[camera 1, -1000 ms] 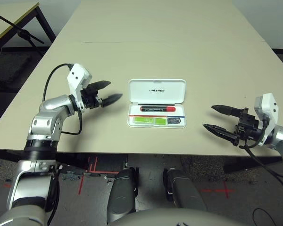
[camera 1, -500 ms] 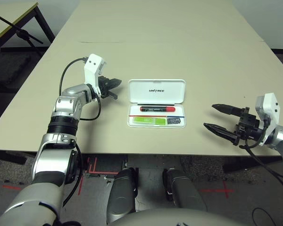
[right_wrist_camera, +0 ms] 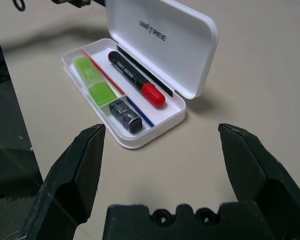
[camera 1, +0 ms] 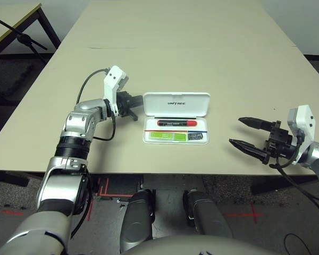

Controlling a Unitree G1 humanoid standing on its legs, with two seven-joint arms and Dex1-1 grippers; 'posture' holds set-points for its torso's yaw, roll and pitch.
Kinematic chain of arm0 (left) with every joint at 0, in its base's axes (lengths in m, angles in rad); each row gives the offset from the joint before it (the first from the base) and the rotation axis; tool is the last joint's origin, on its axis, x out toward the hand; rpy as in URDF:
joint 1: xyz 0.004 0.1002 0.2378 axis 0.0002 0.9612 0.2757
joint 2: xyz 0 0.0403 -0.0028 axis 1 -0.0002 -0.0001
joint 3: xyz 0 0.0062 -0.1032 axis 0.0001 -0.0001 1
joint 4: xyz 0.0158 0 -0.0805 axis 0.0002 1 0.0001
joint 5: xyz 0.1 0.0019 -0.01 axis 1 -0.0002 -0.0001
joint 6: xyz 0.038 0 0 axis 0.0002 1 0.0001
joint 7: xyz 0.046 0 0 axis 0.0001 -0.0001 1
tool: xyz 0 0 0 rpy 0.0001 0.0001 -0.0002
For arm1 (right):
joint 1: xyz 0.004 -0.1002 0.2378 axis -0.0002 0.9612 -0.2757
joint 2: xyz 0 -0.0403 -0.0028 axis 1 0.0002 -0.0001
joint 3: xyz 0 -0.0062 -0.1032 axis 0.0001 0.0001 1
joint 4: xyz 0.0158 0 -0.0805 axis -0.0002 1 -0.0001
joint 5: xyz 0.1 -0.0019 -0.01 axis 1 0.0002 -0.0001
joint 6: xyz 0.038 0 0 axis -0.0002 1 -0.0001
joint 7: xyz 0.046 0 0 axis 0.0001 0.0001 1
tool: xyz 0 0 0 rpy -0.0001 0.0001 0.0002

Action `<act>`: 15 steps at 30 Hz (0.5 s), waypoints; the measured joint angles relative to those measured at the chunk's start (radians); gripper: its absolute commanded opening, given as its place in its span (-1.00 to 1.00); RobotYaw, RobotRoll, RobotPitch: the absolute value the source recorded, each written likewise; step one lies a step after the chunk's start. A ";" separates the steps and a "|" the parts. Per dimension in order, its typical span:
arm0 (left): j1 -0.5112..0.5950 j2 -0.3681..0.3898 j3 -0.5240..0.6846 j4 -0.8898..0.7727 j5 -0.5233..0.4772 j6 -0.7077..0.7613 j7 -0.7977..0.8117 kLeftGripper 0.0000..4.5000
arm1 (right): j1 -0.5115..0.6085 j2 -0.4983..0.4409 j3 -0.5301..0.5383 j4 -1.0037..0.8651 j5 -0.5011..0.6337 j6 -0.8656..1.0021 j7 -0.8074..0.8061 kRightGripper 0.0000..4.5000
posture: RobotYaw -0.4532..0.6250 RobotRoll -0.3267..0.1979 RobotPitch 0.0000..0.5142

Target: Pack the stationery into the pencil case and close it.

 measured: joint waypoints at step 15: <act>0.115 0.055 -0.026 -0.211 -0.048 -0.008 -0.153 -0.99 | -0.018 -0.005 0.005 0.028 -0.021 -0.004 0.006 1.00 | -0.38 0.25 -0.46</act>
